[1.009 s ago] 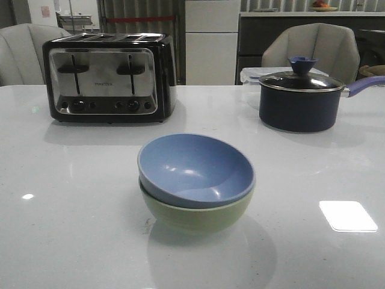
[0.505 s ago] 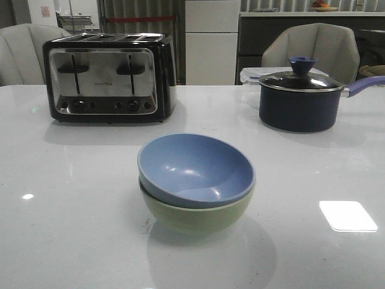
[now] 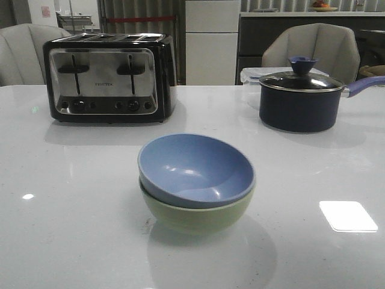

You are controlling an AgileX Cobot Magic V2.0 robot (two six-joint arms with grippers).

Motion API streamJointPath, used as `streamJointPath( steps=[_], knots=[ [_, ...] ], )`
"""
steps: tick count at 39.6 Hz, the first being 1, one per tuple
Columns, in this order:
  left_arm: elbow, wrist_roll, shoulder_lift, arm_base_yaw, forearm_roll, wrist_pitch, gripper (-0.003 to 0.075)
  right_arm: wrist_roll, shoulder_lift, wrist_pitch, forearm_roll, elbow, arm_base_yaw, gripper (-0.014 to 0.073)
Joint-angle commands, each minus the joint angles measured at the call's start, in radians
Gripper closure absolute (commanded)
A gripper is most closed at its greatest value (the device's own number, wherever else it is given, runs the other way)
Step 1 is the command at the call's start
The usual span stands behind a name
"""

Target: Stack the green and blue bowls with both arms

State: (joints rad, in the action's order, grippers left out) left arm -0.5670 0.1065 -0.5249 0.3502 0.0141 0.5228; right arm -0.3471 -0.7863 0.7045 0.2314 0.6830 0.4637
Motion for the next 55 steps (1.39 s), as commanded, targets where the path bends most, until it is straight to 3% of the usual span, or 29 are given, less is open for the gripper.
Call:
streamJointPath(
  steps=[1,10,18,30,55],
  knots=[
    [0.071,-0.01,0.093,-0.08,0.034,-0.197,0.0627,-0.001,0.003,-0.057,0.005,0.028,-0.002,0.0536],
    [0.348,-0.01,0.381,-0.212,0.05,-0.391,0.0627,-0.001,0.003,-0.057,0.005,0.028,-0.002,0.0536],
    [0.502,-0.01,0.55,-0.26,0.05,-0.46,0.0627,-0.001,0.003,-0.057,0.005,0.028,-0.002,0.0536],
    [0.577,-0.01,0.547,-0.262,0.05,-0.606,0.0627,-0.001,0.003,-0.056,0.005,0.028,-0.002,0.0536],
    [0.575,-0.043,0.55,-0.289,0.048,-0.58,0.0627,-0.001,0.003,-0.056,0.005,0.028,-0.002,0.0536]
  ],
)
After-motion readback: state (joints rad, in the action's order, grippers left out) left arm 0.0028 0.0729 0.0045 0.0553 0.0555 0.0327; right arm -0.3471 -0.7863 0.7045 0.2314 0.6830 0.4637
